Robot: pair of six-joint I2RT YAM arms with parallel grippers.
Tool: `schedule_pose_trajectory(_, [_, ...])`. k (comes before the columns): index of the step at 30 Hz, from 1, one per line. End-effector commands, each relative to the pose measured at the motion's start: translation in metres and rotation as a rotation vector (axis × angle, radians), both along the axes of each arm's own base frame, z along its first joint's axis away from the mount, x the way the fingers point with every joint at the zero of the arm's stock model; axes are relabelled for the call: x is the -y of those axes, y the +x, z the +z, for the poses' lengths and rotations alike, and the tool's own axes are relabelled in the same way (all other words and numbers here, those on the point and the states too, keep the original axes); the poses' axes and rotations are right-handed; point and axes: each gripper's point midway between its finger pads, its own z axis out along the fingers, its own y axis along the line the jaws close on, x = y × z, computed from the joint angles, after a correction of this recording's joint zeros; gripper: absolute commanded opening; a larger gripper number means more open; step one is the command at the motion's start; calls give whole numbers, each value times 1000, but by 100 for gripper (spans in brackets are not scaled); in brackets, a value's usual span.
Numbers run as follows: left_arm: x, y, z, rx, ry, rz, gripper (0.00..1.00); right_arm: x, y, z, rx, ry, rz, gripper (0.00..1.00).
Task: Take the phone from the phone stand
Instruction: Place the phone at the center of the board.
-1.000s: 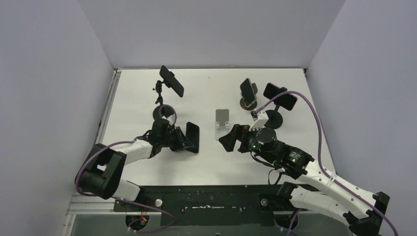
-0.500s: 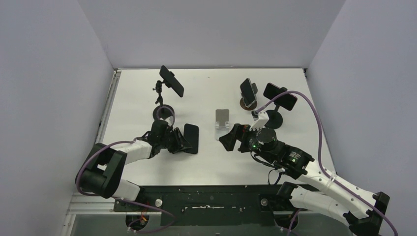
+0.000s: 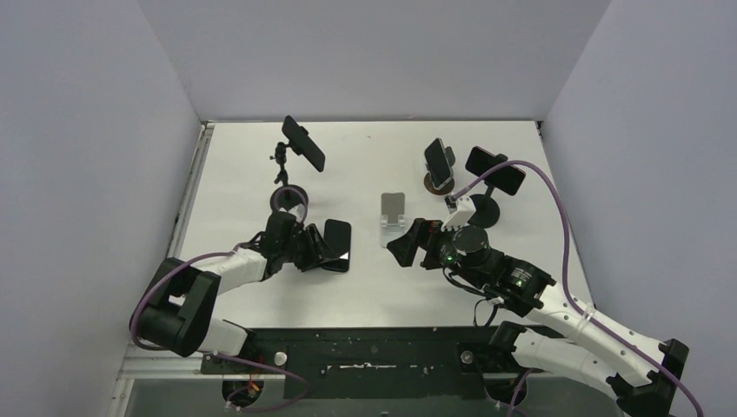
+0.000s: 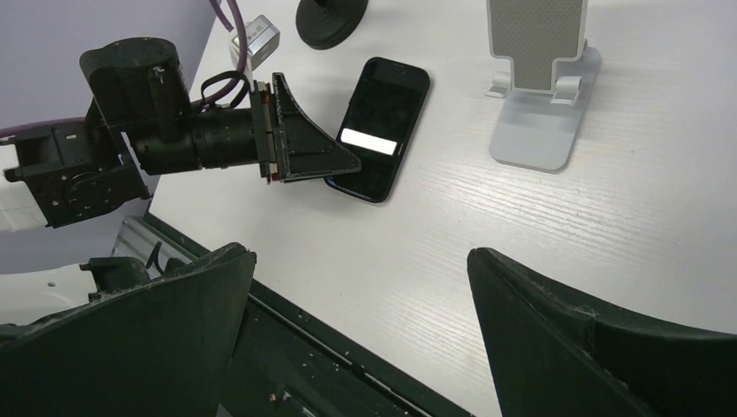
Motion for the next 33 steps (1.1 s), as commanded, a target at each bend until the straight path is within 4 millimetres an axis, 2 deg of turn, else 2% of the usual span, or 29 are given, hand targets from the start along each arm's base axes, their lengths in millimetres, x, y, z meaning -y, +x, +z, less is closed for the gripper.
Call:
schedule_pose_trajectory(1, [-10, 5, 1, 23, 51, 22, 43, 1, 2, 4, 15, 7, -18, 100])
schedule_pose_trajectory(17, [-25, 5, -3, 9, 104, 68, 46, 1, 3, 3, 14, 2, -20, 100])
schedule_pose_trajectory(19, [-28, -1, -7, -19, 116, 71, 46, 1, 3, 3, 13, 4, -21, 100])
schedule_pose_trajectory(26, [-33, 2, -3, -10, 121, 94, 46, 3, 2, 2, 10, 6, -26, 100])
schedule_pose_trajectory(30, [-42, 8, 13, 26, 148, 118, 45, 8, 3, -1, 10, -18, -41, 100])
schedule_pose_trajectory(33, [-49, 20, 45, 127, 187, 121, 45, 20, 7, -2, 23, -91, -77, 100])
